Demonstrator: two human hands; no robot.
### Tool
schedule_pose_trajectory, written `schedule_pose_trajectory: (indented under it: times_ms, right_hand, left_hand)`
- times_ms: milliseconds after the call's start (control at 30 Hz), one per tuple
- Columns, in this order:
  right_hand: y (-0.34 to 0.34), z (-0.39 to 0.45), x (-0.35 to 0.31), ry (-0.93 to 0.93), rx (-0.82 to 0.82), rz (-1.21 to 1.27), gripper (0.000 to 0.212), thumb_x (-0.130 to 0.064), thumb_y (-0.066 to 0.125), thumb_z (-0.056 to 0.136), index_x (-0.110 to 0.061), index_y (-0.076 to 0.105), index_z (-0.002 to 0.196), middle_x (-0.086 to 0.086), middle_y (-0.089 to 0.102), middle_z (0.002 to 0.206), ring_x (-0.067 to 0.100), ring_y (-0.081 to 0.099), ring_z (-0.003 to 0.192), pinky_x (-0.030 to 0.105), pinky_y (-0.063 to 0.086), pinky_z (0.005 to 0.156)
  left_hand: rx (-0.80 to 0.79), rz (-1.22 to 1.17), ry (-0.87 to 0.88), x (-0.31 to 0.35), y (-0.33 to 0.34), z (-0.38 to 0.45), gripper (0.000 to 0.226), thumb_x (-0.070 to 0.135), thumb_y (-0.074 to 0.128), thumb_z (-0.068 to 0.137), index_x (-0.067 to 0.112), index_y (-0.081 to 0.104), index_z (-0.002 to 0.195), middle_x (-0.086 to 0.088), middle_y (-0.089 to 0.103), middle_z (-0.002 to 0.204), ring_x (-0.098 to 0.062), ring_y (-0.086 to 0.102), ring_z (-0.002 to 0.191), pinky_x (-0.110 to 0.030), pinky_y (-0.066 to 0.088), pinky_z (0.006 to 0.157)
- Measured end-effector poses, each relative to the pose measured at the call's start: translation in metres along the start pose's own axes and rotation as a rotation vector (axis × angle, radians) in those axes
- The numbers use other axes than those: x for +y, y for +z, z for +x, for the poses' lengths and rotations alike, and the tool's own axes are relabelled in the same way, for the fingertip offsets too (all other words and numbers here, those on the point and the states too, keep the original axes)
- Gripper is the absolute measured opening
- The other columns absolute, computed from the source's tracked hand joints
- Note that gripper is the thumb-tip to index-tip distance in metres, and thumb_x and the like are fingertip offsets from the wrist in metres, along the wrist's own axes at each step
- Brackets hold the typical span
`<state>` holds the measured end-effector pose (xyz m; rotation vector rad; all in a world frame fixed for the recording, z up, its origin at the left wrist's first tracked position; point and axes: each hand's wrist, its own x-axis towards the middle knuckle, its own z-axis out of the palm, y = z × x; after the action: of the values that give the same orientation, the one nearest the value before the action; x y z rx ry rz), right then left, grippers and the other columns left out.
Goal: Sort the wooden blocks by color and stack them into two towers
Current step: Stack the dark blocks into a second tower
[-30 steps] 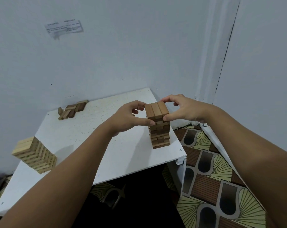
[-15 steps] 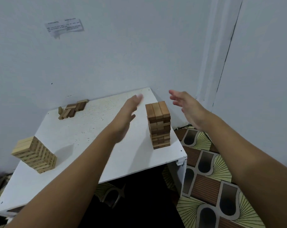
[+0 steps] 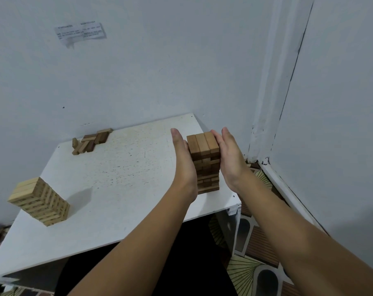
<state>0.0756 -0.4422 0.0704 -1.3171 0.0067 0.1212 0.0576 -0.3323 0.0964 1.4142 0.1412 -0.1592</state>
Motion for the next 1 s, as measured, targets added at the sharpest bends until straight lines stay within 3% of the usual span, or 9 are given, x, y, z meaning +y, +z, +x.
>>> schedule_pose_trajectory:
  times_ms: [67, 233, 367, 467, 567, 633, 700, 800, 1000]
  right_hand:
    - [0.0, -0.002, 0.0, -0.008, 0.006, -0.007, 0.043, -0.053, 0.019, 0.11, -0.04, 0.06, 0.107, -0.023, 0.077, 0.092, -0.01, 0.07, 0.087, 0.009, 0.053, 0.064]
    - [0.001, -0.002, 0.0, -0.014, 0.006, -0.001, 0.046, -0.048, 0.018, 0.112, -0.036, 0.062, 0.104, -0.023, 0.077, 0.088, -0.01, 0.07, 0.082, 0.008, 0.052, 0.062]
    - [-0.006, 0.005, 0.007, -0.037, 0.04, -0.043, 0.05, -0.053, 0.018, 0.11, -0.033, 0.054, 0.138, -0.014, 0.065, 0.133, -0.008, 0.061, 0.114, 0.006, 0.048, 0.074]
    - [-0.008, 0.007, 0.007, -0.026, 0.02, -0.028, 0.063, -0.055, 0.016, 0.109, -0.022, 0.032, 0.161, -0.007, 0.043, 0.159, 0.002, 0.046, 0.136, 0.009, 0.044, 0.081]
    - [-0.005, 0.004, 0.005, -0.022, 0.0, -0.006, 0.058, -0.055, 0.018, 0.109, -0.027, 0.043, 0.153, -0.012, 0.058, 0.143, -0.01, 0.061, 0.109, 0.007, 0.05, 0.074]
    - [-0.003, 0.003, 0.003, -0.024, 0.021, 0.001, 0.046, -0.051, 0.02, 0.111, -0.035, 0.059, 0.13, -0.019, 0.072, 0.114, -0.011, 0.068, 0.093, 0.008, 0.052, 0.068]
    - [-0.002, 0.005, 0.006, -0.018, 0.046, 0.019, 0.042, -0.051, 0.025, 0.111, -0.037, 0.063, 0.122, -0.017, 0.076, 0.107, -0.004, 0.07, 0.101, 0.018, 0.056, 0.084]
    - [0.001, 0.004, 0.006, -0.008, 0.089, -0.04, 0.054, -0.063, 0.036, 0.1, -0.041, 0.05, 0.148, -0.01, 0.06, 0.144, 0.012, 0.05, 0.139, 0.047, 0.035, 0.121]
    - [0.003, 0.003, 0.004, 0.004, 0.104, -0.084, 0.057, -0.059, 0.036, 0.097, -0.043, 0.043, 0.152, -0.006, 0.053, 0.151, 0.019, 0.042, 0.144, 0.051, 0.029, 0.123]
  left_hand:
    - [-0.029, 0.016, 0.03, 0.001, 0.004, -0.005, 0.087, 0.085, 0.007, 0.092, 0.033, 0.074, 0.111, 0.008, 0.08, 0.106, -0.001, 0.075, 0.089, -0.021, 0.052, 0.069]
    - [-0.017, -0.003, 0.003, 0.004, 0.005, -0.006, 0.088, 0.083, 0.007, 0.094, 0.03, 0.075, 0.111, 0.006, 0.08, 0.104, -0.004, 0.076, 0.089, -0.015, 0.055, 0.059]
    - [-0.023, 0.022, 0.017, 0.005, 0.006, -0.009, 0.078, 0.077, 0.002, 0.097, 0.038, 0.068, 0.112, 0.025, 0.076, 0.089, 0.013, 0.068, 0.077, -0.01, 0.051, 0.067]
    - [-0.024, -0.013, 0.007, 0.011, 0.008, -0.014, 0.073, 0.07, 0.002, 0.101, 0.036, 0.049, 0.144, 0.032, 0.07, 0.096, 0.015, 0.057, 0.078, -0.006, 0.043, 0.073]
    - [-0.001, 0.002, 0.015, 0.015, 0.013, -0.017, 0.074, 0.068, 0.003, 0.102, 0.024, 0.053, 0.134, 0.033, 0.063, 0.056, 0.02, 0.058, 0.052, -0.001, 0.043, 0.047]
    - [0.017, 0.014, 0.012, 0.016, 0.017, -0.018, 0.064, 0.07, 0.006, 0.102, 0.033, 0.058, 0.107, 0.031, 0.062, 0.052, 0.019, 0.058, 0.049, -0.003, 0.044, 0.044]
    - [0.039, 0.033, 0.02, 0.017, 0.02, -0.019, 0.055, 0.069, 0.009, 0.102, 0.037, 0.051, 0.087, 0.029, 0.061, 0.051, 0.017, 0.058, 0.047, -0.004, 0.044, 0.043]
    - [0.071, 0.052, 0.013, 0.017, 0.022, -0.022, 0.055, 0.068, 0.013, 0.103, 0.034, 0.05, 0.082, 0.027, 0.062, 0.049, 0.014, 0.059, 0.045, -0.006, 0.044, 0.04]
    - [0.05, 0.002, -0.008, 0.017, 0.019, -0.019, 0.058, 0.073, 0.017, 0.1, 0.034, 0.055, 0.082, 0.019, 0.071, 0.059, 0.006, 0.067, 0.053, -0.012, 0.047, 0.041]
